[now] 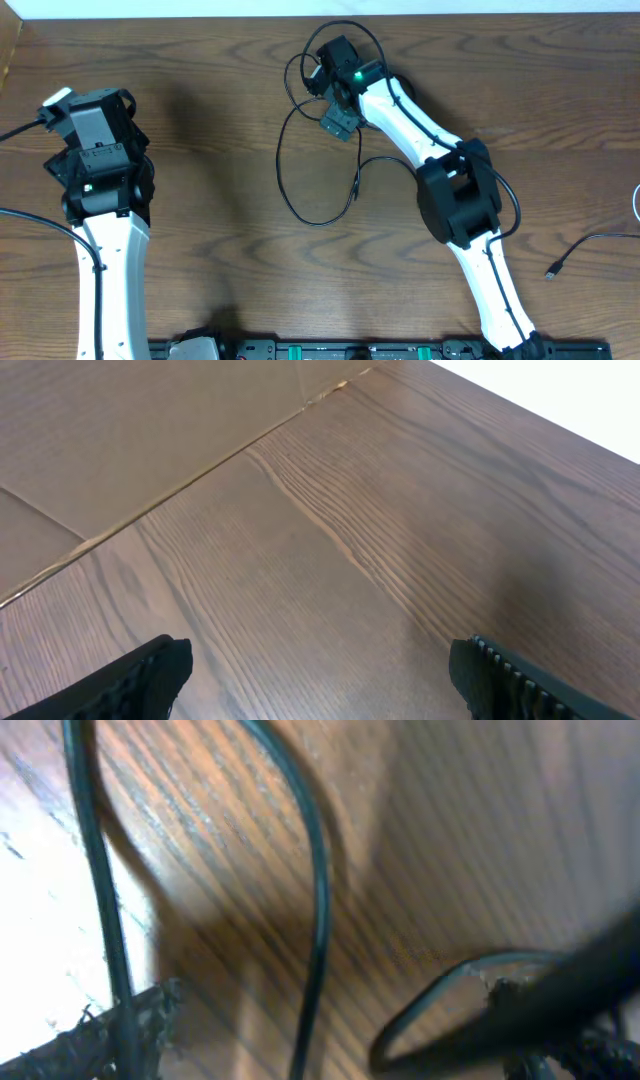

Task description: Untangle cables

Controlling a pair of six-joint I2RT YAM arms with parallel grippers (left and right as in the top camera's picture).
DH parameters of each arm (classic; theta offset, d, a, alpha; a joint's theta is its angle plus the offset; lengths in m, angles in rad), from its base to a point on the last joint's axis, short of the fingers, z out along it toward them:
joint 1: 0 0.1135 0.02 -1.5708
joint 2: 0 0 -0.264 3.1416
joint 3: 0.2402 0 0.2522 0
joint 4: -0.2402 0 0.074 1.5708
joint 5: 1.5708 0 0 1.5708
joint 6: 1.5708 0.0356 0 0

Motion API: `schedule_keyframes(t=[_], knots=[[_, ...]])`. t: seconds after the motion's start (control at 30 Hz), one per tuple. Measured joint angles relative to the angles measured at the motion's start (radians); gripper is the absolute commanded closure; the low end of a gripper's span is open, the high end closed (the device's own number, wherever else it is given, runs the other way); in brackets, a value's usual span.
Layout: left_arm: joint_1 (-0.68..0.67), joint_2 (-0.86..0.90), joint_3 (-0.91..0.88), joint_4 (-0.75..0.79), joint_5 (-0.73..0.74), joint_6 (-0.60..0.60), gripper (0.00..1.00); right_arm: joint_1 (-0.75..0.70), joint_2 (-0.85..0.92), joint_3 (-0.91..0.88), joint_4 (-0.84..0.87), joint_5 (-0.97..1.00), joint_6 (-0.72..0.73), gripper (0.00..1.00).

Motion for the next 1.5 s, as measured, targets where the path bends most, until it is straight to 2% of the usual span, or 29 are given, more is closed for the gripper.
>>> schedule_keyframes(t=[0.17, 0.3, 0.43, 0.77, 0.9, 0.97, 1.5], knots=[[0.0, 0.0, 0.0, 0.0, 0.01, 0.0, 0.12, 0.0, -0.023, -0.053, 0.049, -0.004, -0.011, 0.03], [0.0, 0.0, 0.0, 0.0, 0.015, 0.0, 0.12, 0.0, -0.03, -0.071, 0.058, -0.021, -0.018, 0.19], [0.0, 0.0, 0.0, 0.0, 0.015, 0.0, 0.12, 0.003, -0.03, -0.078, 0.06, -0.042, -0.029, 0.45], [0.0, 0.0, 0.0, 0.0, 0.015, 0.0, 0.12, 0.007, -0.03, -0.084, 0.062, -0.047, -0.029, 0.62], [0.0, 0.0, 0.0, 0.0, 0.015, 0.0, 0.12, 0.007, -0.03, -0.084, 0.062, -0.047, -0.023, 0.83], [0.0, 0.0, 0.0, 0.0, 0.015, 0.0, 0.12, 0.007, -0.03, -0.084, 0.062, -0.046, -0.014, 0.97], [0.0, 0.0, 0.0, 0.0, 0.015, 0.0, 0.12, -0.005, -0.03, -0.084, 0.059, -0.055, 0.083, 0.99]])
